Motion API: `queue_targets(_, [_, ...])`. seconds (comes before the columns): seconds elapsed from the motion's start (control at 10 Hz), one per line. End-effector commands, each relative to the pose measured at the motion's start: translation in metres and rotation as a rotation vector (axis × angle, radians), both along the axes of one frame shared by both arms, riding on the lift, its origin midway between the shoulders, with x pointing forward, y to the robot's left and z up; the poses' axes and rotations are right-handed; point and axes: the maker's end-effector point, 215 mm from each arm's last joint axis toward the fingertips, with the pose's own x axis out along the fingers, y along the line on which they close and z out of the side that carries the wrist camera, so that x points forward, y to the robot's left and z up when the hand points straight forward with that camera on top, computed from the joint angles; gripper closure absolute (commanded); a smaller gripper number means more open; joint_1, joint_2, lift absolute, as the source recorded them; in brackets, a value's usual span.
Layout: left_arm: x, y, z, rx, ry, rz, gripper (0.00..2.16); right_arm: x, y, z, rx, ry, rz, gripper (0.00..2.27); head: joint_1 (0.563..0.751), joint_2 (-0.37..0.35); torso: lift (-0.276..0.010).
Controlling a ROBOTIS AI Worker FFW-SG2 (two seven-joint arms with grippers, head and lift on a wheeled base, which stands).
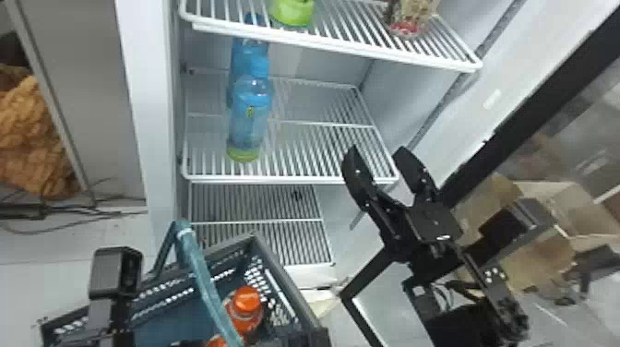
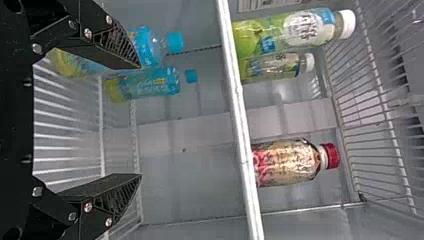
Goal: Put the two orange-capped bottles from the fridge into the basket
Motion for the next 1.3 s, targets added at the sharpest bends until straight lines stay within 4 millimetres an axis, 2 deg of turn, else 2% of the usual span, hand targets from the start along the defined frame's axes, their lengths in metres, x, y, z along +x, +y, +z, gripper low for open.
queue_targets(0.0, [-0.001, -0.002, 0.0, 0.001, -0.005, -0.008, 1.17, -0.002, -0.005, -0.011, -0.019, 0.017, -0.015, 0.32, 0.695, -0.35, -0.235])
queue_targets(0.2, [-0.002, -0.004, 0.001, -0.003, -0.003, -0.013, 1.17, -0.004, -0.01, -0.024, -0.024, 0.027, -0.037, 0.32, 0.695, -0.35, -0.235])
queue_targets(1.2, [0.001, 0.001, -0.001, 0.0, 0.004, 0.006, 1.17, -0.006, -0.015, -0.018, -0.032, 0.006, -0.056, 0.32, 0.695, -0.35, -0.235])
